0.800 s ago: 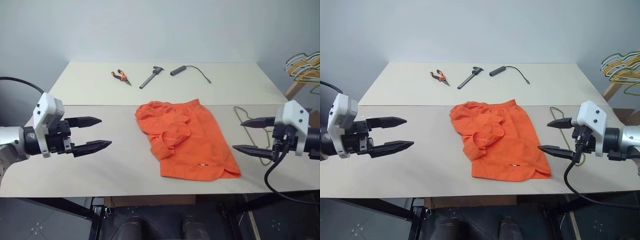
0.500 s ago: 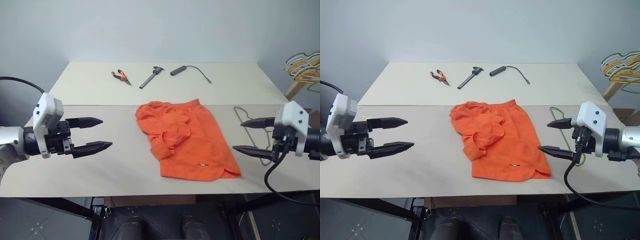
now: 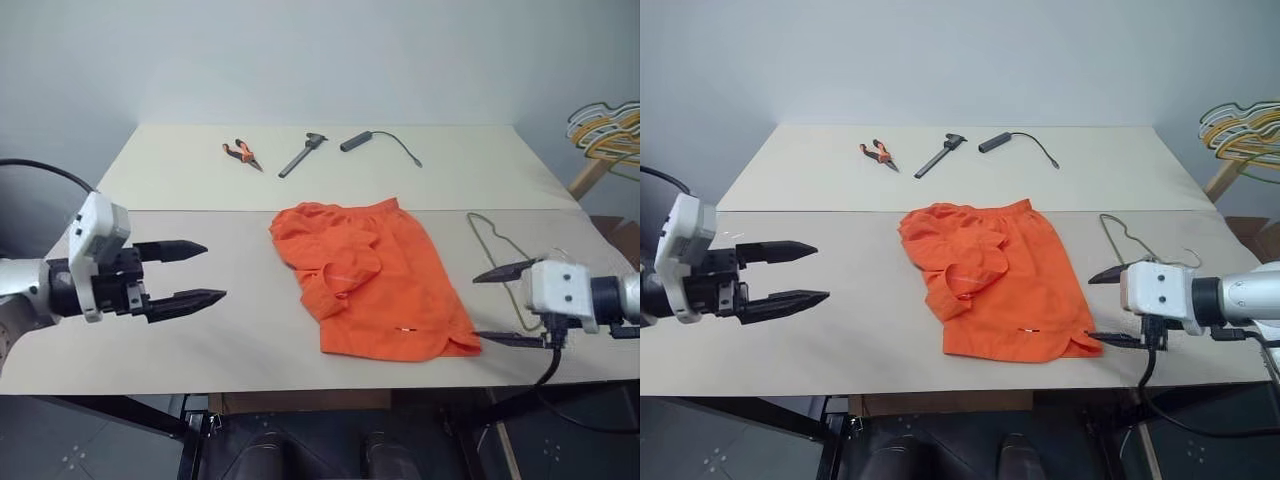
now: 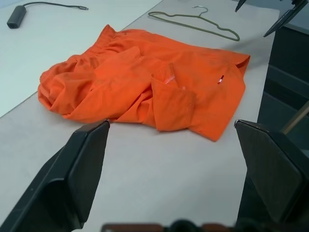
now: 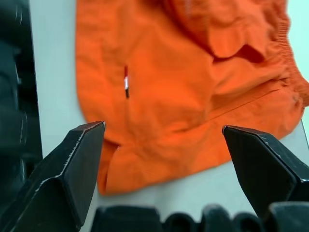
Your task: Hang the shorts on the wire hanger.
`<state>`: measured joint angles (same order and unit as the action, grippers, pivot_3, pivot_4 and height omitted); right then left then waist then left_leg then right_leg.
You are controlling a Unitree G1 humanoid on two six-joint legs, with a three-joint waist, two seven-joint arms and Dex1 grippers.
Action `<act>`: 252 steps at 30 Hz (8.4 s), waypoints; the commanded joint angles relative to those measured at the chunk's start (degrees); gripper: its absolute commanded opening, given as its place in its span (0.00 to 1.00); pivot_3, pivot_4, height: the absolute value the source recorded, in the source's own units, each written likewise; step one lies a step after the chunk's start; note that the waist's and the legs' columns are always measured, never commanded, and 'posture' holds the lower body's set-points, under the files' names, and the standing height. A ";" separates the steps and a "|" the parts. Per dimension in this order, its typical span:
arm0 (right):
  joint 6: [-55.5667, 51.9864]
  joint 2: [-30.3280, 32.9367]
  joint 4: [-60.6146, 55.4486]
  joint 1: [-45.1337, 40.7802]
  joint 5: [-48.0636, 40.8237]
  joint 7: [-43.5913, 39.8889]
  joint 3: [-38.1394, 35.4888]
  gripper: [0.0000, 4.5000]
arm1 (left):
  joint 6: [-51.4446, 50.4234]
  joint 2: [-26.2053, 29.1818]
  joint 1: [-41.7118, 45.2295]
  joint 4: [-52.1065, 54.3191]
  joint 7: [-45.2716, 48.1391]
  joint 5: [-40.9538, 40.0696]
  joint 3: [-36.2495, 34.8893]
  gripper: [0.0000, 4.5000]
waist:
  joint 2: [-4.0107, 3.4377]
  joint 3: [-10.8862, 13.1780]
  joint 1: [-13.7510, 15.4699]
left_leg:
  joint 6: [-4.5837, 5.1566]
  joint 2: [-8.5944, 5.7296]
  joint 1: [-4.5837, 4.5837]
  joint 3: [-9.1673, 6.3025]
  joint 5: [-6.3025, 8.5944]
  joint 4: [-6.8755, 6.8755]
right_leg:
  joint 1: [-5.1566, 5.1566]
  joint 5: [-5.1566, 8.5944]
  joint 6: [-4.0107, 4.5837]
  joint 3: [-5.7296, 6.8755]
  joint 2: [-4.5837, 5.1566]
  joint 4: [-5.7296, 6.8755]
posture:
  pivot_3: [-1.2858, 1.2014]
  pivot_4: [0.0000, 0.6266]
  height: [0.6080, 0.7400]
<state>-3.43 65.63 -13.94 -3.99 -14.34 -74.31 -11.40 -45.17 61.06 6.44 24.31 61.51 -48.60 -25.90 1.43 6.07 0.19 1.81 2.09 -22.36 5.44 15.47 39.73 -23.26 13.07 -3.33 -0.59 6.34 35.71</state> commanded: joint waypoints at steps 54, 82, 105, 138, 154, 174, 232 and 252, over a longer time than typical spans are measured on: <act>-30.64 -45.59 6.43 -31.44 25.81 22.87 37.01 0.01 | 3.61 -0.14 5.37 -1.07 -0.65 2.54 4.55 1.00 | 0.38 0.14 -0.82 | -0.82 0.73 -0.61 0.07 -0.09 0.01 | -0.97 0.18 0.63 -0.03 -0.83 0.47 | 0.52 0.16 1.00; -17.78 -3.84 -5.55 -19.25 2.28 -3.92 14.56 1.00 | -32.67 -32.46 42.11 -7.89 -16.16 9.38 48.95 1.00 | 0.38 0.14 -1.12 | -0.59 0.69 -0.61 -0.07 0.03 0.25 | -0.76 0.10 0.51 -0.10 -0.94 0.34 | 0.48 0.15 1.00; -18.22 -2.59 -7.82 -13.41 -0.69 0.67 10.42 1.00 | -38.84 -42.26 39.90 -13.28 -32.85 22.86 65.51 0.51 | 0.16 0.10 -2.86 | -0.54 0.68 -0.34 -0.40 0.05 0.17 | -0.65 0.10 0.53 -0.35 -0.96 0.36 | 0.47 0.17 1.00; -18.08 -1.92 -10.14 -9.18 -4.63 0.00 6.65 1.00 | -45.24 -55.34 43.28 -20.31 -38.09 24.42 63.23 0.82 | 0.04 -0.01 -2.50 | -0.53 0.64 -0.21 -0.45 0.06 0.24 | -0.36 0.09 0.48 -0.30 -0.93 0.30 | 0.46 0.14 1.00; -18.58 -2.21 -9.58 -10.24 -5.53 1.05 7.54 1.00 | -46.33 -50.23 44.38 -19.44 -34.89 22.48 63.10 0.01 | 0.01 -0.03 -2.82 | -0.50 0.59 0.14 -0.56 0.08 0.15 | 0.06 0.10 0.47 -0.36 -0.97 0.16 | 0.47 0.14 1.00; -19.06 -1.55 -10.08 -8.43 -6.14 1.83 6.42 1.00 | -30.25 -21.04 42.35 -8.47 -19.75 23.76 71.05 0.01 | -0.02 -0.04 -3.44 | -0.51 0.65 0.21 -0.50 0.08 0.11 | 0.02 0.11 0.51 -0.43 -1.02 0.23 | 0.47 0.15 1.00; -20.02 -1.06 -9.69 -8.72 -7.36 1.97 8.26 1.00 | -38.51 -32.98 51.33 -11.03 -12.74 17.33 72.10 0.06 | 0.16 0.69 -2.38 | -0.35 0.62 0.02 -0.56 0.17 0.15 | -0.06 0.21 0.47 -0.39 -0.98 0.12 | 0.48 0.20 1.00; 14.06 -17.61 10.81 -20.13 23.43 19.50 25.00 1.00 | 2.89 5.36 24.38 0.37 6.85 18.84 40.33 0.00 | 0.16 0.68 -1.83 | -0.53 0.65 -0.43 -0.01 0.07 0.16 | -0.69 0.21 0.47 -0.35 -0.96 0.33 | 0.51 0.16 1.00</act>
<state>5.59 48.31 -5.13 -22.71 5.40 -57.40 12.94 -44.30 65.68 30.97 24.02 67.17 -28.65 18.84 1.59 6.75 -1.64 1.24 2.74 -22.97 5.44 15.50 39.93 -24.15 13.27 -2.86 -0.94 5.39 36.10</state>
